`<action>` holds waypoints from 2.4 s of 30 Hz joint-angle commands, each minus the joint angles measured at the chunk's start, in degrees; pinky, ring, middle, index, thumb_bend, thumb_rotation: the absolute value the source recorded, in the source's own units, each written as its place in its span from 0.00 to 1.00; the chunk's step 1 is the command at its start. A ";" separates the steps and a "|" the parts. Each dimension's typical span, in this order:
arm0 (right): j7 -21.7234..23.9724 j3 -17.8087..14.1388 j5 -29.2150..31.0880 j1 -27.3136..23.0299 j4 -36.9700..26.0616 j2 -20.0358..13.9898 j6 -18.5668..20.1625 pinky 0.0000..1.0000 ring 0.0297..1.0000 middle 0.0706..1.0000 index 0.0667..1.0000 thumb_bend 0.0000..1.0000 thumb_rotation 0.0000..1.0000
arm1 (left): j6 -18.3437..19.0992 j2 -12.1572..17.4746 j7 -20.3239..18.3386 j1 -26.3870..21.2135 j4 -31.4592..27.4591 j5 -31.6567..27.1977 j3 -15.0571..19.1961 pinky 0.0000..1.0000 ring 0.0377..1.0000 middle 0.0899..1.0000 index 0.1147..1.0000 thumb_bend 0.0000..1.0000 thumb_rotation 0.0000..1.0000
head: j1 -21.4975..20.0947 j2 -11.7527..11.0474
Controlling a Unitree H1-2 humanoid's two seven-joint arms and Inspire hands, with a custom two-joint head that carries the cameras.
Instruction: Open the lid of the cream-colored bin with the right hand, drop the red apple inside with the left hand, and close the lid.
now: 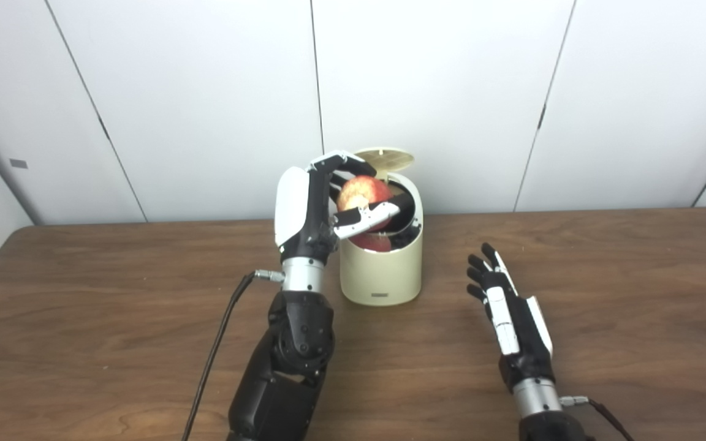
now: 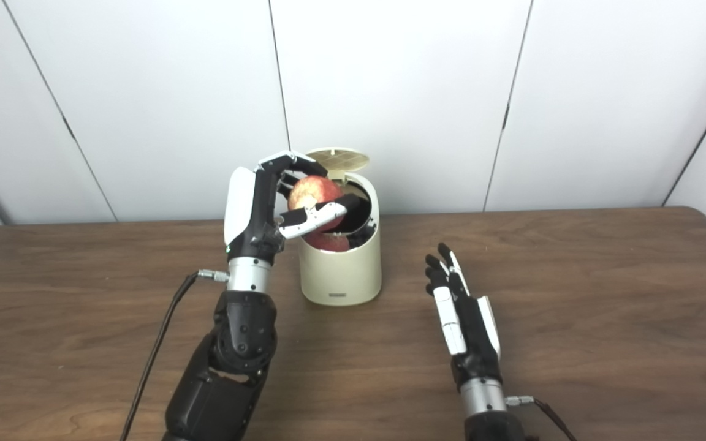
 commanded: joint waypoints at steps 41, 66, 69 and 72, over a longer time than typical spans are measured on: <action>0.75 1.77 -1.25 -2.20 -3.85 0.74 1.66 0.76 0.83 0.82 0.96 0.60 1.00 | 4.61 3.80 6.18 -8.31 11.16 15.44 -10.19 0.52 0.60 0.60 0.43 0.52 0.06 | 0.79 -0.01; 0.80 2.91 -3.24 -1.96 -5.12 -0.74 3.30 0.81 0.80 0.75 0.87 0.53 1.00 | 16.50 7.46 -9.04 -6.92 3.92 22.15 -16.06 0.77 0.85 0.86 0.83 1.00 0.24 | 1.41 -0.24; 0.48 3.02 -4.34 -1.92 -5.08 -0.87 3.81 0.82 0.80 0.75 0.85 0.54 1.00 | 16.05 7.29 -6.50 -6.61 4.75 22.95 -16.06 0.80 0.87 0.87 0.83 0.96 0.27 | 1.48 -0.26; 0.36 3.09 -5.13 -1.90 -5.02 -1.00 3.84 0.79 0.79 0.74 0.84 0.54 1.00 | 15.94 7.02 -4.22 -6.35 5.11 23.35 -15.89 0.80 0.88 0.87 0.81 0.88 0.31 | 1.50 -0.16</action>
